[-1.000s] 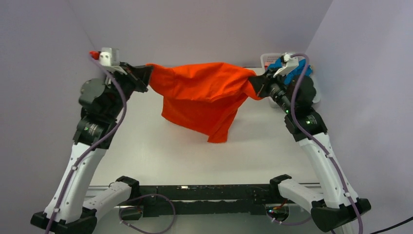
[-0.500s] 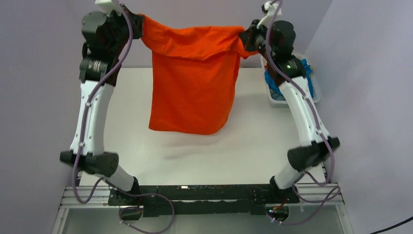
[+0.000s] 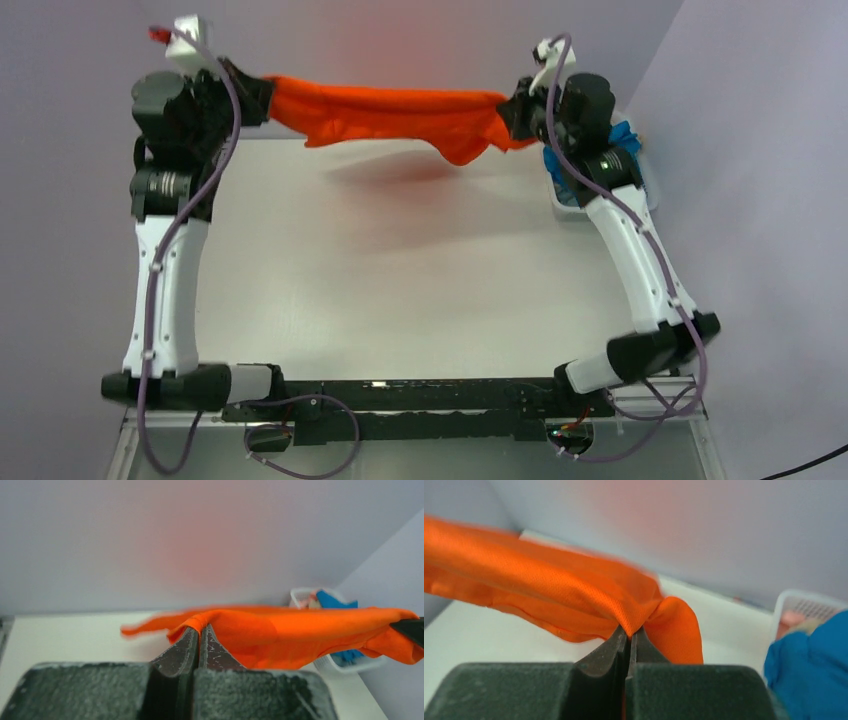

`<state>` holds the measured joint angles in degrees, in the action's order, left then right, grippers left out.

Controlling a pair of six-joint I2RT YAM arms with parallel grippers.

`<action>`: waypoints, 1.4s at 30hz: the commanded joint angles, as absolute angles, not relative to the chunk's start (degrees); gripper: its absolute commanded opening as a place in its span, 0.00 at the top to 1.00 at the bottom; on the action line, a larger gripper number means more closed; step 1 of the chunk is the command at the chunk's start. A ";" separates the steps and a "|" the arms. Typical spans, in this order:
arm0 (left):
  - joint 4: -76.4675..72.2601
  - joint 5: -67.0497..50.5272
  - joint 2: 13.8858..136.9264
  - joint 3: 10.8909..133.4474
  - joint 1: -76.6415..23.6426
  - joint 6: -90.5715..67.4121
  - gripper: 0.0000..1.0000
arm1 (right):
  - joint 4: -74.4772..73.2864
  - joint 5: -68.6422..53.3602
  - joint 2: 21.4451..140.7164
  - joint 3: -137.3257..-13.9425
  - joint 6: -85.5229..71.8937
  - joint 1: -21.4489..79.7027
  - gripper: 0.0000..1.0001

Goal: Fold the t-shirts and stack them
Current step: Flatten out the tshirt

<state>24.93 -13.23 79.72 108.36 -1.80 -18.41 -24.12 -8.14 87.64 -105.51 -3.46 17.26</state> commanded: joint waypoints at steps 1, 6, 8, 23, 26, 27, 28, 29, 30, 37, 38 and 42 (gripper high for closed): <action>26.94 -12.21 67.57 85.16 -1.70 -26.02 1.00 | -24.53 -13.72 75.76 -85.85 -5.12 17.17 1.00; 26.22 -11.41 57.01 48.86 -2.75 -41.56 1.00 | -24.33 -19.23 65.89 -60.47 -13.01 17.66 0.93; 27.35 -12.31 55.87 41.98 -3.29 -42.76 1.00 | -25.85 -19.99 65.39 -54.83 -14.67 17.81 0.77; 28.64 -8.17 58.58 47.35 -9.13 -37.40 0.01 | -24.71 -9.45 60.10 -46.19 -26.83 17.80 0.00; 22.92 -10.87 66.54 52.70 -11.97 -36.19 0.01 | -20.66 -12.13 62.42 -43.38 -29.95 17.77 0.00; 20.86 -11.93 70.21 54.80 -12.56 -35.53 0.01 | -19.64 -12.83 64.03 -42.66 -30.82 17.79 0.00; 19.02 -13.64 74.20 57.16 -12.80 -34.73 0.01 | -18.98 -12.79 65.51 -42.09 -31.87 17.79 0.00; 17.85 -15.23 78.29 59.98 -12.88 -34.49 0.01 | -18.50 -11.89 66.95 -41.59 -33.03 17.81 0.00; 17.11 -17.22 84.18 62.62 -12.99 -33.63 0.01 | -18.01 -10.95 68.42 -40.81 -34.19 17.82 0.00; 22.15 -17.51 109.28 81.71 -13.01 -30.73 0.01 | -15.16 -10.71 77.79 -40.22 -34.90 18.26 0.00; 22.37 -17.29 110.87 82.19 -13.01 -30.70 0.01 | -15.54 -10.55 78.68 -40.95 -34.49 18.28 0.00; 20.83 -18.27 113.96 79.54 -12.45 -31.00 0.01 | -16.37 -8.58 81.23 -47.24 -32.18 18.29 0.00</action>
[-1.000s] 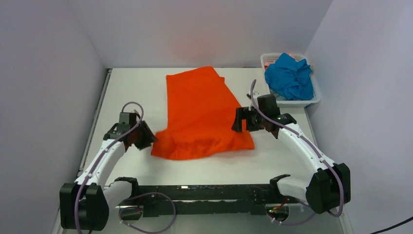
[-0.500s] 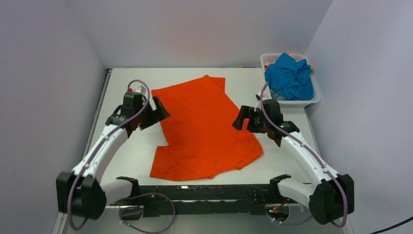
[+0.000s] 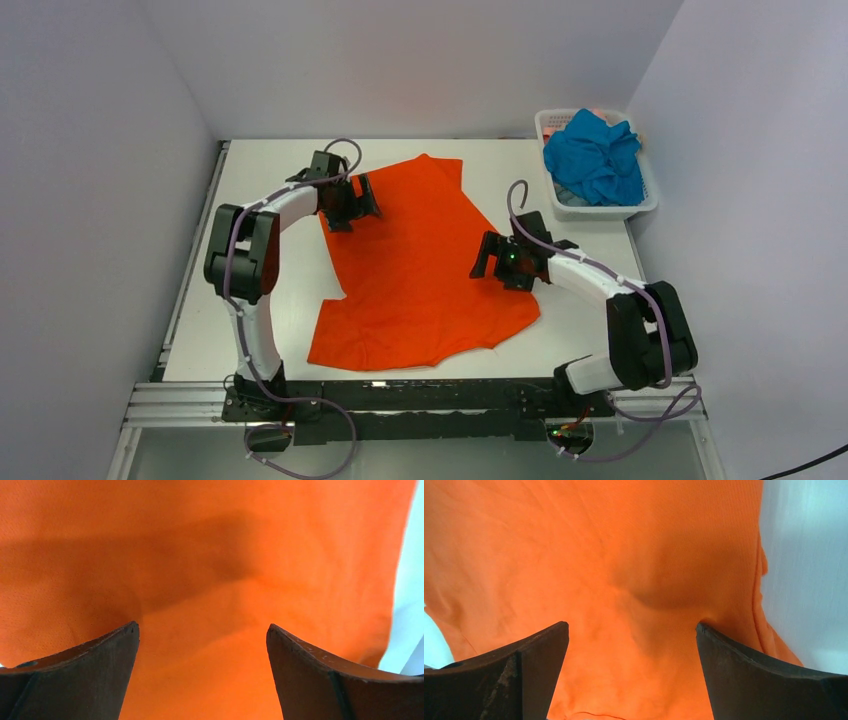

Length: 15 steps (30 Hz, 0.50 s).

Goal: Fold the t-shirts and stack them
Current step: Flatten out the tshirt

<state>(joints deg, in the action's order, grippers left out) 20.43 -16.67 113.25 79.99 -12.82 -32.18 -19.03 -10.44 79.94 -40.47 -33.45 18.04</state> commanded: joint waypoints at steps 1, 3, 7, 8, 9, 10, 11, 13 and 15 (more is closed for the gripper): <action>20.40 -18.37 114.16 78.26 -12.27 -31.30 0.01 | -15.61 -9.75 82.29 -49.00 -31.41 18.29 0.00; 19.86 -17.82 114.20 75.12 -11.69 -31.88 0.01 | -14.90 -10.55 84.79 -53.35 -30.41 18.21 0.00; 20.56 -17.47 112.36 68.87 -11.16 -32.05 0.01 | -12.36 -12.51 93.73 -65.29 -29.21 18.17 0.00; 20.86 -18.00 111.54 67.43 -11.12 -31.41 0.01 | -11.94 -12.67 96.75 -68.82 -28.78 18.11 0.00; 21.57 -17.52 110.68 65.98 -11.08 -30.95 0.01 | -12.19 -12.23 100.18 -72.78 -28.69 18.12 0.00; 22.13 -16.62 109.79 64.16 -11.15 -30.77 0.00 | -12.55 -12.03 103.57 -77.10 -28.34 18.11 0.00; 22.98 -15.83 108.85 63.09 -11.08 -30.55 0.01 | -12.67 -11.75 107.08 -81.27 -28.11 18.08 0.00; 23.62 -15.27 106.84 60.52 -11.12 -30.34 0.01 | -12.45 -11.06 113.57 -88.66 -28.12 18.10 0.00; 22.44 -17.33 104.20 56.75 -11.16 -30.67 0.00 | -12.59 -12.03 119.71 -95.93 -28.10 18.18 0.00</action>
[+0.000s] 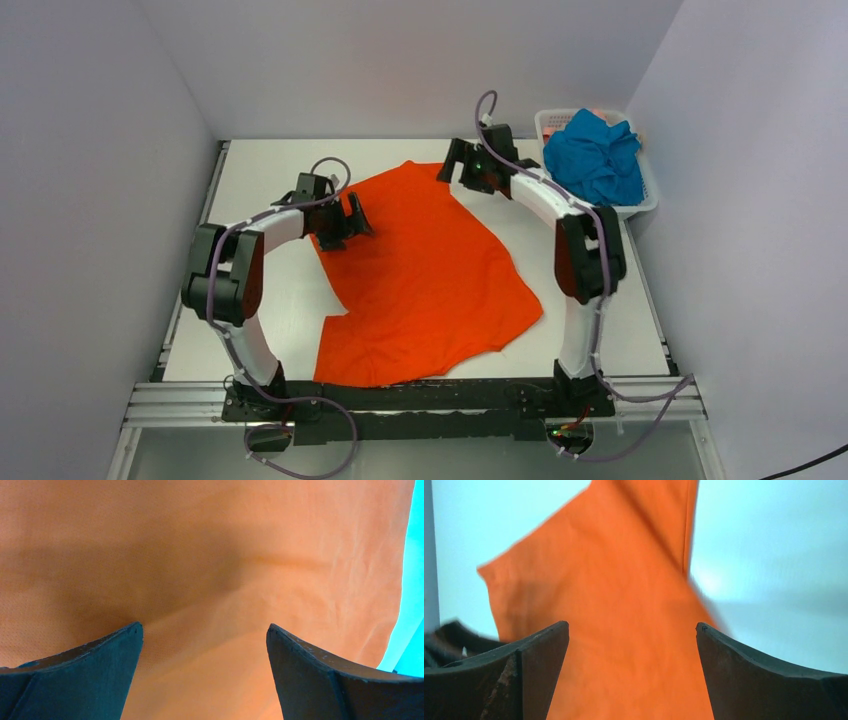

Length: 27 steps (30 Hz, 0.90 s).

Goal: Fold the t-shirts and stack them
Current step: Flatten out the tshirt

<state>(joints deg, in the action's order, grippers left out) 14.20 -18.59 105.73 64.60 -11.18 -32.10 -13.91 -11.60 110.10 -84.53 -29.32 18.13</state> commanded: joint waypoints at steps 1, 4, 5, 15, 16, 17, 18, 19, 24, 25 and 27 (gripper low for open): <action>21.16 -18.46 102.68 54.53 -11.21 -31.18 0.01 | -12.56 -13.16 122.76 -99.18 -27.94 18.26 0.00; 17.71 -20.85 98.78 48.90 -11.40 -33.19 0.01 | -11.93 -15.91 130.29 -106.55 -27.41 19.10 0.00; 16.66 -21.62 98.03 47.55 -11.49 -33.65 0.01 | -11.96 -16.53 131.88 -108.53 -27.16 19.53 0.00; 16.37 -21.60 98.78 46.74 -13.54 -33.54 0.01 | -5.91 -13.92 134.99 -109.93 -22.88 23.59 0.00; 16.74 -21.09 98.74 46.85 -13.54 -33.36 0.01 | -5.46 -13.67 135.43 -110.21 -22.64 23.88 0.00; 17.14 -20.46 98.64 47.04 -13.54 -33.16 0.01 | -5.54 -13.74 136.25 -111.05 -22.52 24.05 0.00; 17.59 -19.98 98.41 47.15 -13.54 -33.01 0.00 | -5.89 -14.13 137.34 -112.24 -22.62 24.21 0.00; 17.94 -19.59 98.21 47.29 -13.54 -32.78 0.00 | -6.53 -14.55 138.75 -113.56 -22.92 24.31 0.00; 19.31 -18.26 96.59 47.88 -13.54 -31.96 0.01 | -11.44 -14.45 144.67 -118.67 -24.36 24.26 0.00; 19.81 -18.04 96.45 48.06 -13.54 -31.76 0.01 | -11.97 -13.80 145.34 -119.00 -24.50 24.26 0.00; 20.44 -17.93 96.02 48.23 -13.54 -31.47 0.01 | -12.90 -12.46 146.35 -119.77 -24.99 24.22 0.00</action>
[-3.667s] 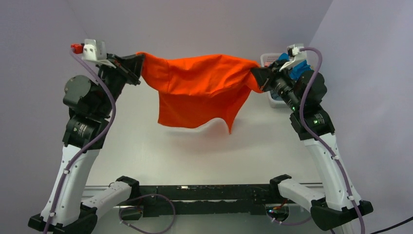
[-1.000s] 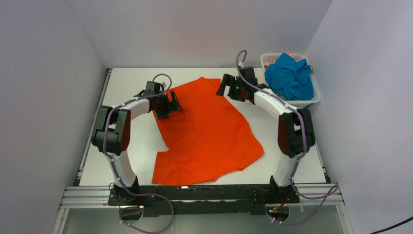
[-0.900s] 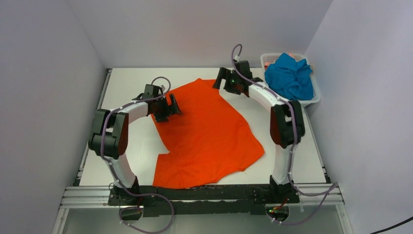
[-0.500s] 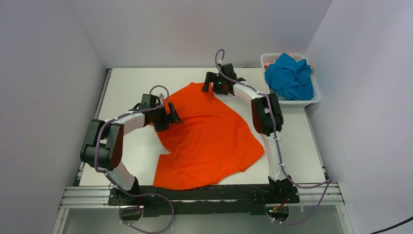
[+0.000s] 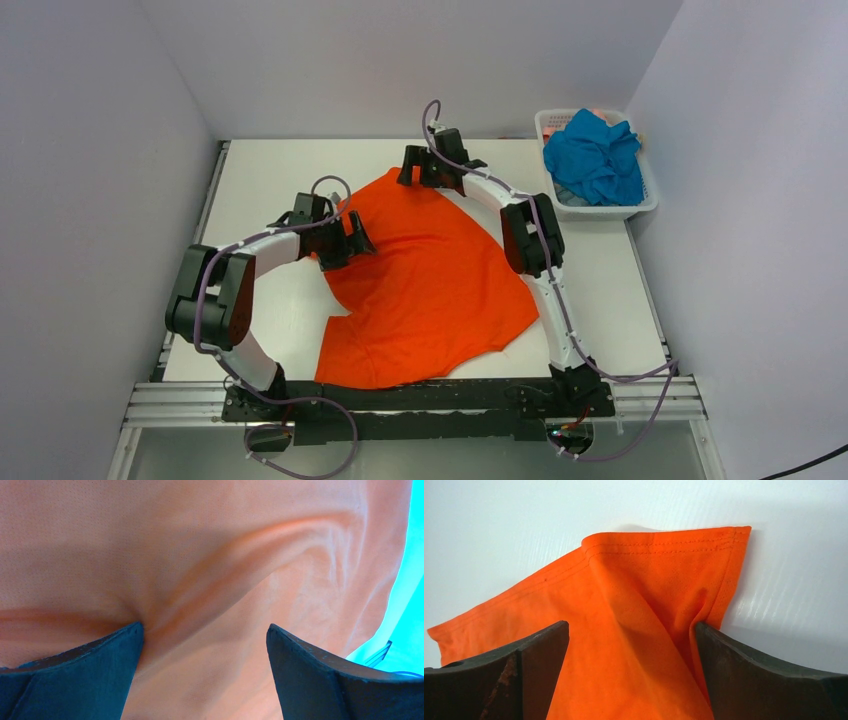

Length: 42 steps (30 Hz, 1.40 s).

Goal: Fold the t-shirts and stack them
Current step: Flatten out the tshirt

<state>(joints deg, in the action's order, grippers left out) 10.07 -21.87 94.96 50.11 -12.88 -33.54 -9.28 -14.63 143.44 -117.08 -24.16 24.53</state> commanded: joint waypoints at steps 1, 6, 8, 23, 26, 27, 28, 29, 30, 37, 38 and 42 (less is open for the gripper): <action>20.69 -17.94 95.79 48.21 -13.54 -31.31 0.01 | -13.70 -11.56 146.99 -120.52 -25.46 24.15 0.00; 21.85 -17.54 94.52 47.91 -13.53 -31.09 0.01 | -18.01 -6.76 151.68 -127.81 -27.72 23.54 0.00; 22.83 -16.94 94.08 48.16 -13.51 -30.78 0.01 | -18.27 -4.35 154.21 -131.15 -28.89 23.07 0.00; 23.97 -15.82 88.08 48.41 -13.45 -30.25 0.01 | -7.44 -15.56 157.23 -142.01 -32.23 20.85 0.00; 24.17 -12.34 89.65 55.14 -13.29 -29.50 0.01 | -10.19 -16.98 148.15 -138.19 -26.40 21.41 0.00; 24.32 -10.91 90.34 57.89 -13.16 -29.19 0.01 | -11.06 -16.27 144.49 -134.95 -24.45 21.67 0.00; 24.72 -9.43 91.16 60.74 -12.93 -29.21 0.01 | -11.93 -15.10 140.22 -131.57 -22.73 21.86 0.00; 24.65 -8.40 92.04 63.24 -12.66 -29.36 0.01 | -13.16 -13.16 135.85 -126.29 -22.00 22.13 0.00; 24.34 -8.06 93.09 65.68 -12.30 -29.21 0.01 | -14.02 -11.53 131.83 -121.50 -21.51 22.50 0.00; 27.20 -11.33 106.50 81.04 -10.56 -26.26 0.01 | -18.42 -4.07 103.11 -80.72 -27.55 27.51 0.00; 27.55 -11.39 108.17 82.17 -10.55 -25.94 0.01 | -18.06 -3.14 99.29 -74.73 -28.87 29.05 0.00; 28.81 -12.07 112.94 84.54 -10.26 -24.67 0.01 | -20.50 2.21 87.22 -59.06 -33.28 35.80 0.00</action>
<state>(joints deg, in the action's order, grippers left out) 24.80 -10.74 109.51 82.35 -10.35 -27.16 -15.38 -4.23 92.60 -71.50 -27.97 30.72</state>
